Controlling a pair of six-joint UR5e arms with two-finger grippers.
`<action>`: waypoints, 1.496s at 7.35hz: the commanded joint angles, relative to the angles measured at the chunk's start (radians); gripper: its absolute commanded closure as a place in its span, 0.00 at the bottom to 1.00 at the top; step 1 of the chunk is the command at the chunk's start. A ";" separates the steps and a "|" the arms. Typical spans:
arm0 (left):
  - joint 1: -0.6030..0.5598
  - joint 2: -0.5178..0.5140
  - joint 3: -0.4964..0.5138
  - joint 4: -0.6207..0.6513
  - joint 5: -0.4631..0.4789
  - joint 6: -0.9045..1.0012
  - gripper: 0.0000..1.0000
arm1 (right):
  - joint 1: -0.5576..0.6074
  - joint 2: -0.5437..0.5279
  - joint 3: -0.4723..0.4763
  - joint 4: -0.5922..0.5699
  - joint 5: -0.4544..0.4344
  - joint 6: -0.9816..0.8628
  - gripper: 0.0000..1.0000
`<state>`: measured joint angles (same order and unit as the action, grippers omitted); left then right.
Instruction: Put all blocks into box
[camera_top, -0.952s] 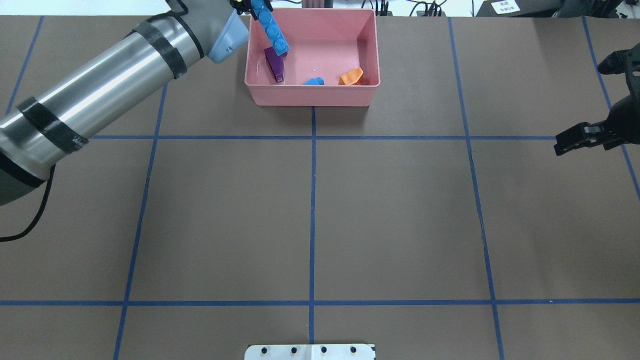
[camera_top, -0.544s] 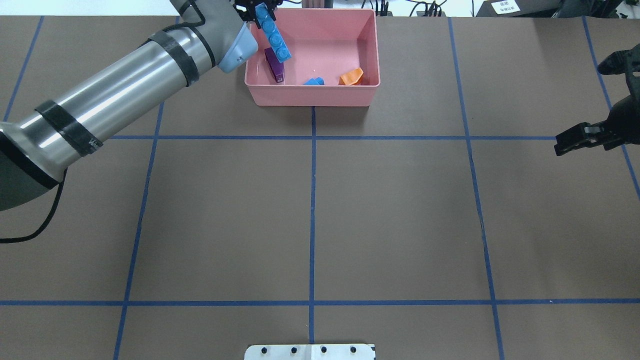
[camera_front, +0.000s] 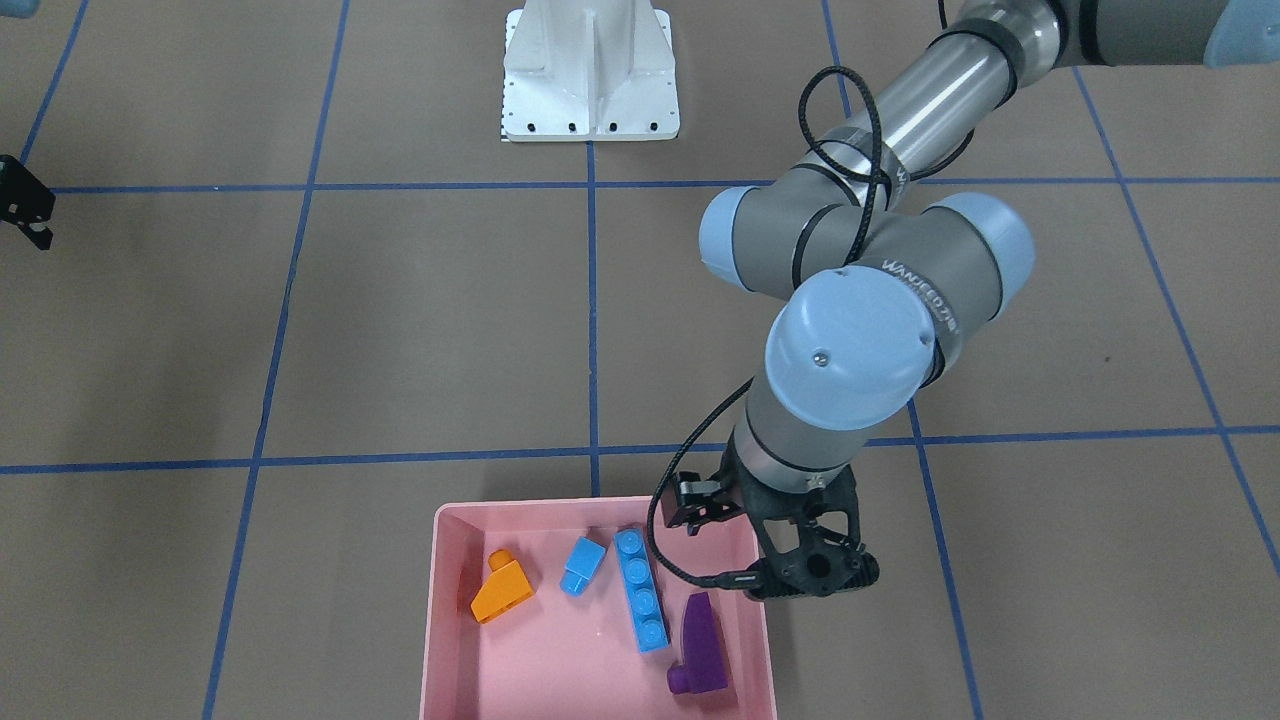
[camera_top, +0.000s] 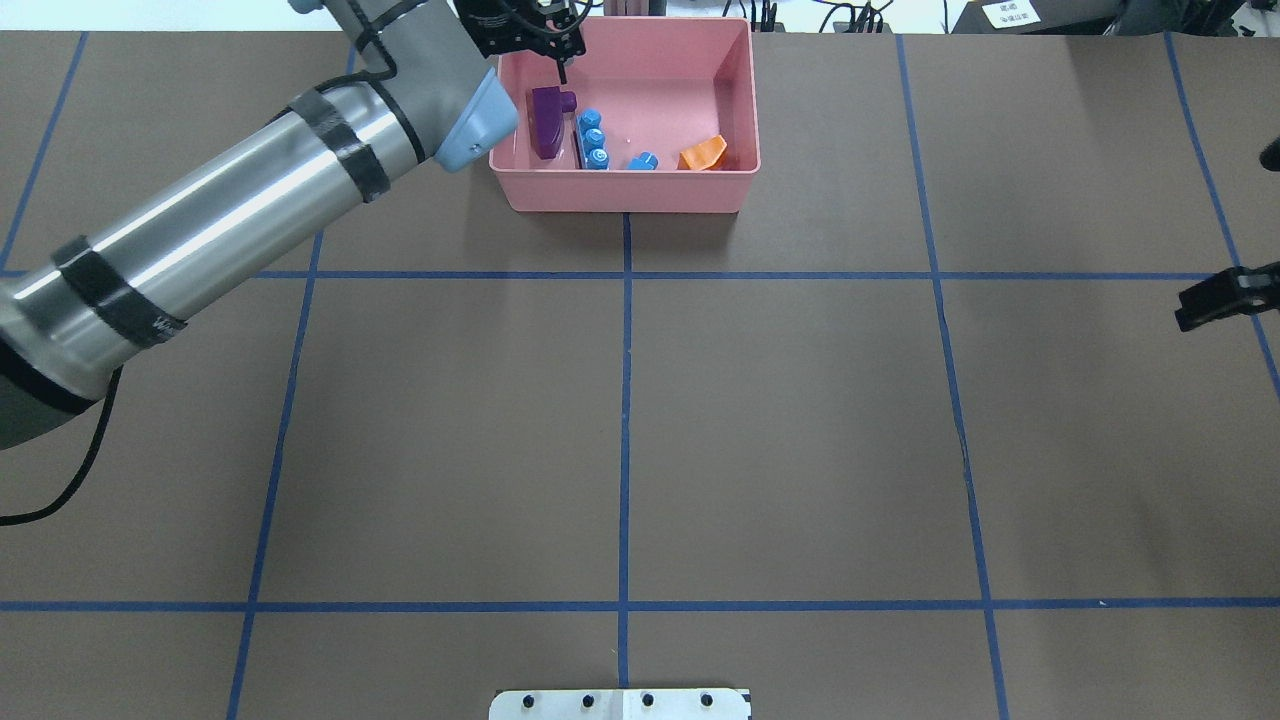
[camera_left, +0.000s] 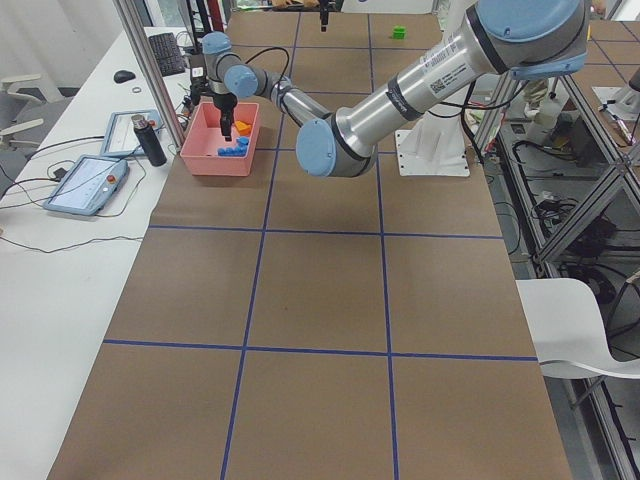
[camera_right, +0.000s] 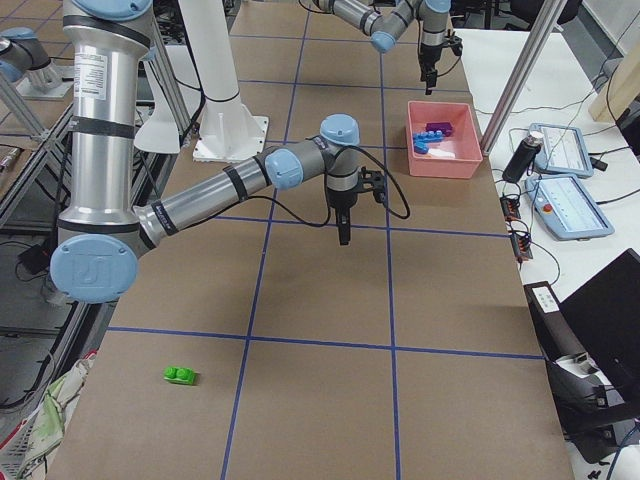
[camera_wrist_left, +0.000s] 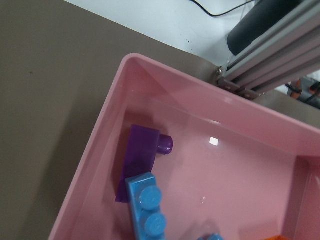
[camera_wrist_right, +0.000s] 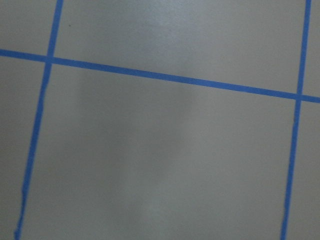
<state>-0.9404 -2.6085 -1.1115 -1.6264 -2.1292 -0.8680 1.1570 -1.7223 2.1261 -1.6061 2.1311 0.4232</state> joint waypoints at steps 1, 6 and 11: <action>-0.061 0.262 -0.254 0.083 -0.026 0.287 0.00 | 0.052 -0.222 -0.009 0.160 0.003 -0.121 0.00; -0.248 0.616 -0.399 0.080 -0.094 0.779 0.00 | 0.088 -0.577 -0.419 0.879 0.108 -0.135 0.00; -0.247 0.662 -0.465 0.080 -0.090 0.768 0.00 | 0.081 -0.663 -0.632 1.169 0.144 0.025 0.00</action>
<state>-1.1883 -1.9728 -1.5453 -1.5462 -2.2198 -0.0946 1.2412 -2.3806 1.5042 -0.4420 2.2699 0.4394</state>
